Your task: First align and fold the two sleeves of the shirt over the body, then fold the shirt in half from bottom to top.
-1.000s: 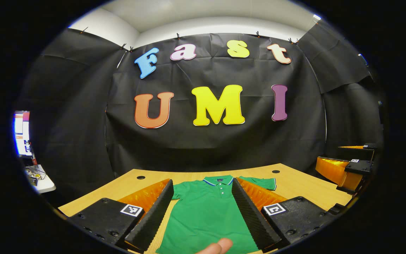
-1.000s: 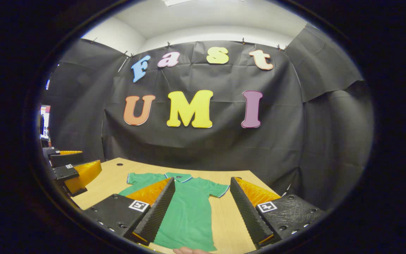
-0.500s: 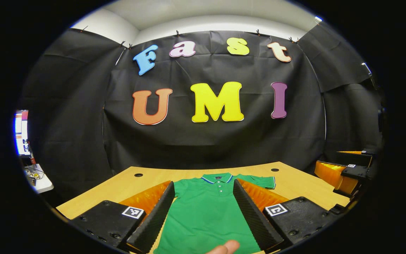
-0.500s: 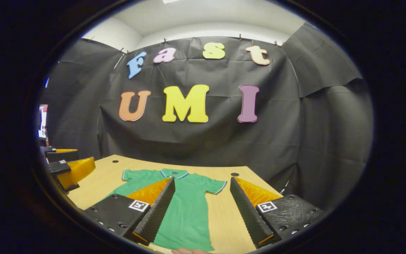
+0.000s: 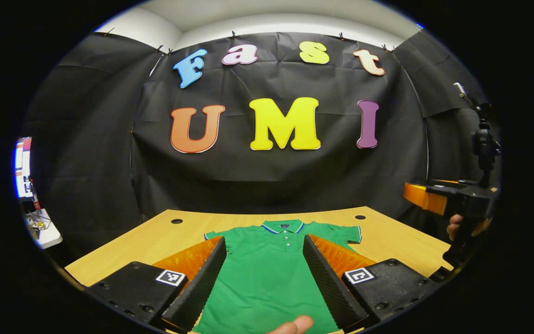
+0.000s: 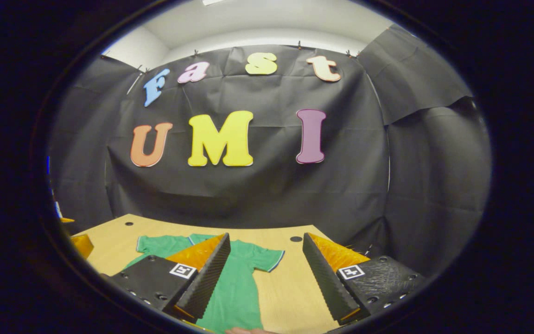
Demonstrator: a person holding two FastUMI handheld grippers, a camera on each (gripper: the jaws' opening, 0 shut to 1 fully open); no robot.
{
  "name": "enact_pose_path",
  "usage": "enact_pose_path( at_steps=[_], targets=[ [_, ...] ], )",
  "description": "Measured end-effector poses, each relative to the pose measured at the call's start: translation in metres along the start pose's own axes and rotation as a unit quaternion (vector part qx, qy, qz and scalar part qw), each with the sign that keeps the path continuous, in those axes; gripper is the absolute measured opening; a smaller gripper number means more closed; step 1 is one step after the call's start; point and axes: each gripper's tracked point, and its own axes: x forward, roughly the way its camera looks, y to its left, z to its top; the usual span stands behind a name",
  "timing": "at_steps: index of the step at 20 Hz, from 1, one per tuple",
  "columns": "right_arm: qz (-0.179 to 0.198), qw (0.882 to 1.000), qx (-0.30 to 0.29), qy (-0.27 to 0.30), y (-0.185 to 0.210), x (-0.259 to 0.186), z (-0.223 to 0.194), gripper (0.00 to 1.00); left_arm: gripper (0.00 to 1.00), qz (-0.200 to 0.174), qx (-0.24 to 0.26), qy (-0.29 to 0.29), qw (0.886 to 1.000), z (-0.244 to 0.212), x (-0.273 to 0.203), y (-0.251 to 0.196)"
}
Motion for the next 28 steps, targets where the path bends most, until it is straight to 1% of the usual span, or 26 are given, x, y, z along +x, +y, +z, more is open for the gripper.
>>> enact_pose_path(
  at_steps=[1,2,4,5,7,9,11,12,13,15,16,17,18,19,21,22,23,24,25,26,28],
  targets=[
    [-0.013,1.000,-0.010,0.012,-0.005,0.022,-0.007,0.95,1.00,0.002,0.004,0.002,1.000,-0.004,0.004,-0.002],
    [-0.016,0.999,-0.019,0.022,-0.006,0.045,-0.017,0.95,1.00,0.001,0.009,0.008,1.000,-0.010,0.008,-0.004],
    [-0.010,0.998,-0.024,0.049,-0.002,0.088,-0.037,0.96,1.00,0.005,0.018,0.020,1.000,-0.019,0.014,-0.006],
    [-0.014,0.998,-0.026,0.055,-0.005,0.108,-0.042,0.96,1.00,0.008,0.025,0.023,0.999,-0.021,0.017,-0.007],
    [-0.034,0.995,-0.051,0.073,-0.016,0.158,-0.065,0.95,1.00,0.013,0.041,0.029,0.999,-0.028,0.023,-0.006],
    [-0.045,0.989,-0.070,0.125,-0.023,0.200,-0.100,0.95,1.00,0.014,0.038,0.033,0.999,-0.031,0.025,-0.006],
    [-0.039,0.981,-0.050,0.181,-0.022,0.234,-0.141,0.95,1.00,0.020,0.029,0.042,0.998,-0.031,0.023,-0.002],
    [-0.033,0.977,-0.036,0.206,-0.022,0.245,-0.160,0.95,1.00,0.025,0.023,0.038,0.999,-0.027,0.019,0.002],
    [-0.036,0.972,-0.030,0.229,-0.025,0.253,-0.177,0.94,1.00,0.028,0.019,0.030,0.999,-0.019,0.014,0.003],
    [-0.054,0.963,-0.023,0.263,-0.035,0.265,-0.204,0.94,1.00,0.036,0.019,0.014,0.999,-0.006,0.009,0.011],
    [-0.059,0.960,-0.017,0.272,-0.038,0.267,-0.211,0.94,1.00,0.041,0.021,0.005,0.999,-0.001,0.007,0.015],
    [-0.062,0.959,-0.012,0.277,-0.039,0.270,-0.216,0.96,1.00,0.042,0.023,-0.001,0.999,0.002,0.006,0.017],
    [-0.064,0.957,-0.011,0.283,-0.041,0.273,-0.221,0.93,1.00,0.039,0.025,-0.004,0.999,0.001,0.005,0.018],
    [-0.057,0.954,-0.009,0.294,-0.039,0.272,-0.225,0.92,1.00,0.035,0.027,-0.004,0.999,0.000,0.004,0.017],
    [-0.032,0.951,0.001,0.306,-0.028,0.274,-0.230,0.90,1.00,0.045,0.031,-0.002,0.998,0.001,0.002,0.023],
    [-0.019,0.954,0.007,0.300,-0.024,0.277,-0.231,0.84,1.00,0.051,0.034,-0.008,0.998,0.005,-0.001,0.027],
    [-0.012,0.953,0.019,0.303,-0.021,0.278,-0.233,0.80,1.00,0.052,0.037,-0.013,0.998,0.008,-0.001,0.026],
    [-0.021,0.954,0.031,0.297,-0.026,0.283,-0.234,0.65,1.00,0.051,0.038,-0.015,0.998,0.008,0.000,0.025],
    [-0.027,0.953,0.046,0.298,-0.027,0.285,-0.232,0.54,1.00,0.051,0.038,-0.016,0.998,0.008,0.000,0.026],
    [-0.024,0.952,0.064,0.297,-0.022,0.287,-0.231,0.26,1.00,0.053,0.036,-0.014,0.998,0.007,0.000,0.027],
    [-0.021,0.951,0.067,0.302,-0.022,0.288,-0.232,0.10,1.00,0.052,0.029,-0.010,0.998,0.006,0.000,0.029]
  ],
)
